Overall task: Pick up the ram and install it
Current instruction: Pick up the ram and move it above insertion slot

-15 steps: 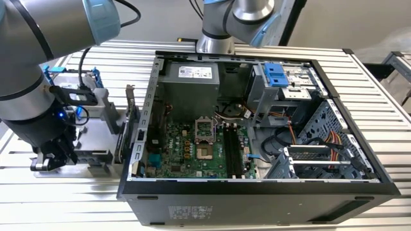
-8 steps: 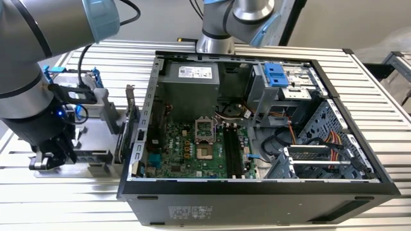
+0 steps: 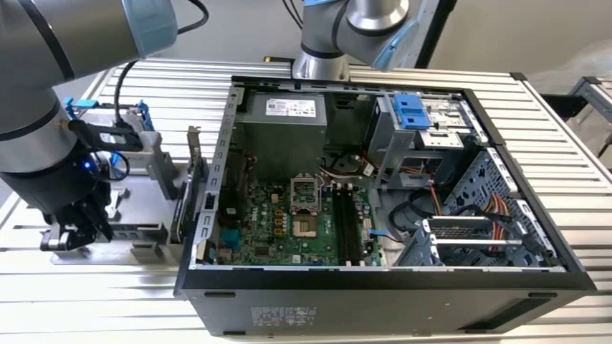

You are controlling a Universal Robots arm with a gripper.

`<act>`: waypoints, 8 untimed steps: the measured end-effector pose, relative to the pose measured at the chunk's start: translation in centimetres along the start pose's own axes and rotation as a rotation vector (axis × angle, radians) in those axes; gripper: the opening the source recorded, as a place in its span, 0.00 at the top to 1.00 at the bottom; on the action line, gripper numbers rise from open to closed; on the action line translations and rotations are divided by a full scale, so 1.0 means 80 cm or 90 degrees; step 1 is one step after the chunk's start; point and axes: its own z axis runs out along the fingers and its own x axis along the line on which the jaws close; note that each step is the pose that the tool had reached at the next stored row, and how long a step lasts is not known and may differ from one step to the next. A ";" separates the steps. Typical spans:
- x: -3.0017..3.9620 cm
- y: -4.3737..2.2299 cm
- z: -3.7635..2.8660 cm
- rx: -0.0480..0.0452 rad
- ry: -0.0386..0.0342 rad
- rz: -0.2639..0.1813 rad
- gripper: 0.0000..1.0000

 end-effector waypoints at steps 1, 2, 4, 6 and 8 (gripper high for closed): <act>0.0000 0.0000 -0.0009 -0.0001 0.0001 0.000 1.00; 0.0000 0.0001 -0.0017 -0.0001 0.0001 0.000 1.00; 0.0000 0.0002 -0.0035 -0.0001 0.0001 0.000 1.00; 0.0000 0.0002 -0.0052 -0.0001 0.0001 0.000 1.00; 0.0000 0.0003 -0.0069 -0.0001 0.0001 0.000 1.00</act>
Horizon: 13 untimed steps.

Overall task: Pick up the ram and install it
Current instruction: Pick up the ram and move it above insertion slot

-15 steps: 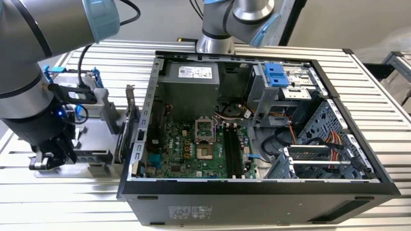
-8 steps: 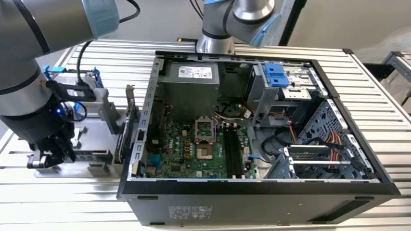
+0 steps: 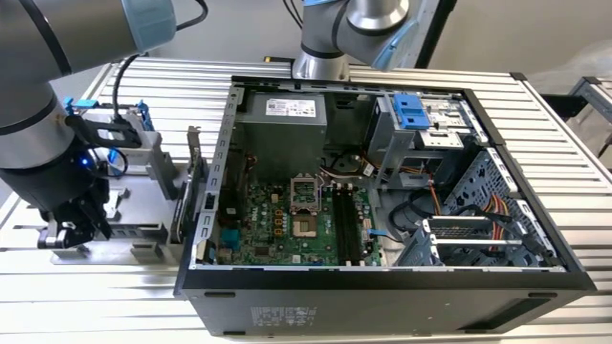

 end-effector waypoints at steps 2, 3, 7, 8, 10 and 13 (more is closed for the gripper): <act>0.0000 0.0001 -0.0017 0.0000 0.0000 0.000 1.00; 0.0000 0.0001 -0.0026 0.0000 0.0000 0.000 1.00; 0.0000 0.0002 -0.0059 0.0000 0.0000 0.000 1.00; 0.0000 0.0002 -0.0067 0.0000 0.0000 0.000 1.00; 0.0000 0.0003 -0.0083 0.0000 0.0000 0.000 1.00; 0.0000 0.0004 -0.0105 0.0000 0.0000 0.000 1.00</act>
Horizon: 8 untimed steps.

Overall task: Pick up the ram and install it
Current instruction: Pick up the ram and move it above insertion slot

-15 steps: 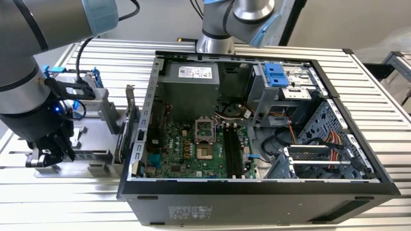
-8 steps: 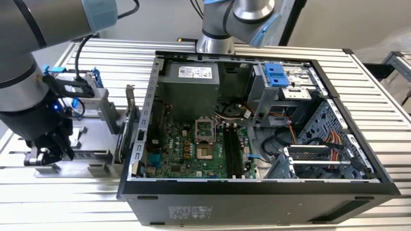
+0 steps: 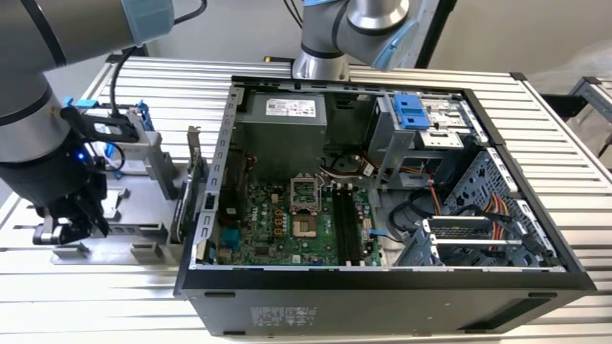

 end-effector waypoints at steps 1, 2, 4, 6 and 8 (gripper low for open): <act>0.0000 0.0000 -0.0007 0.0000 0.0000 0.000 1.00; 0.0000 0.0001 -0.0016 -0.0001 0.0001 0.000 1.00; 0.0000 0.0001 -0.0031 0.0000 0.0000 0.000 1.00; 0.0000 0.0002 -0.0050 -0.0001 0.0000 0.000 1.00; 0.0000 0.0003 -0.0067 -0.0001 0.0000 0.000 1.00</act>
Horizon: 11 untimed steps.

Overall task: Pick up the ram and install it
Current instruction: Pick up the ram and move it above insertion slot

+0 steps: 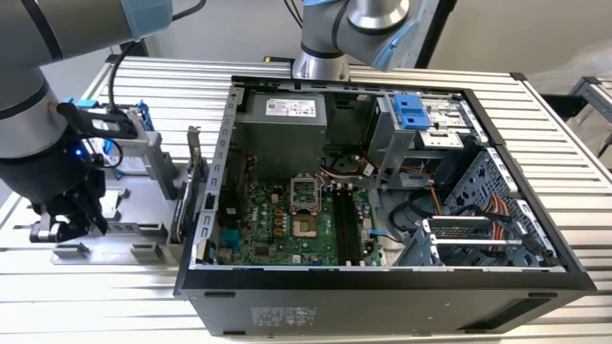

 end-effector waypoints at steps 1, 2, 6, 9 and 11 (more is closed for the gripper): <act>0.0000 0.0000 -0.0009 0.0000 0.0000 0.000 1.00; 0.0000 0.0001 -0.0018 0.0000 0.0000 0.000 1.00; 0.0000 0.0002 -0.0053 0.0000 0.0000 0.000 1.00; 0.0000 0.0003 -0.0081 0.0001 0.0000 0.000 1.00; 0.0000 0.0004 -0.0101 0.0000 0.0000 0.000 1.00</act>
